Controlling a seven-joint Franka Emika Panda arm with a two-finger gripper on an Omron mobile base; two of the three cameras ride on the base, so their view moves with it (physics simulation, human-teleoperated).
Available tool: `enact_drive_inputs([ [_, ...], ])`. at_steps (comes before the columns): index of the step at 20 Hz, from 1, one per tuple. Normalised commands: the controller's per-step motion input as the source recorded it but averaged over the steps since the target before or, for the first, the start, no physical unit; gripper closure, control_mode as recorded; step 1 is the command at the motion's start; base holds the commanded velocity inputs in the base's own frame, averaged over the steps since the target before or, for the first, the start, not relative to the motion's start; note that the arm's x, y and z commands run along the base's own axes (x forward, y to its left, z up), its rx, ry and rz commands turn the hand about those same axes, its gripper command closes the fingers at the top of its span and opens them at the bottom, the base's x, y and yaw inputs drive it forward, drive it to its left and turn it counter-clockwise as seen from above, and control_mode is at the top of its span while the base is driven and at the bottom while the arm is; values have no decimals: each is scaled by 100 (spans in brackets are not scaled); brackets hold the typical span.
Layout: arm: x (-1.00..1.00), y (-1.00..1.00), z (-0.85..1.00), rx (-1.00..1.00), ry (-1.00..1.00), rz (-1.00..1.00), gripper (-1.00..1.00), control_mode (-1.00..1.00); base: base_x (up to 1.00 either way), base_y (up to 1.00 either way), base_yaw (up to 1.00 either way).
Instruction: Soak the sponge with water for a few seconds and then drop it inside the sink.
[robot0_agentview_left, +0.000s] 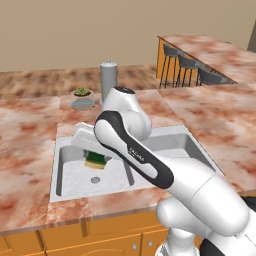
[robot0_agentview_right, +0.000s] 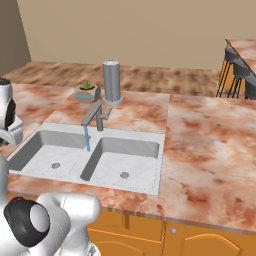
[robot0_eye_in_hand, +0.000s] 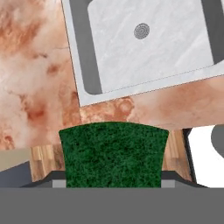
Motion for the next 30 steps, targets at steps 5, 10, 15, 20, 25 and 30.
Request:
enact_drive_inputs([
  [5,-10,0,0,-26,12,-1,100,-100,0,0,0],
  [10,0,-1,0,-27,5,0,100,-100,0,0,0],
  [15,0,-18,-2,-12,0,0,100,-100,0,0,0],
  [20,2,-36,-24,-1,-3,0,100,-100,0,0,0],
  [25,0,-34,-28,0,-4,0,100,-100,0,0,0],
  [30,0,-4,-13,-4,-15,-2,100,-100,0,0,0],
])
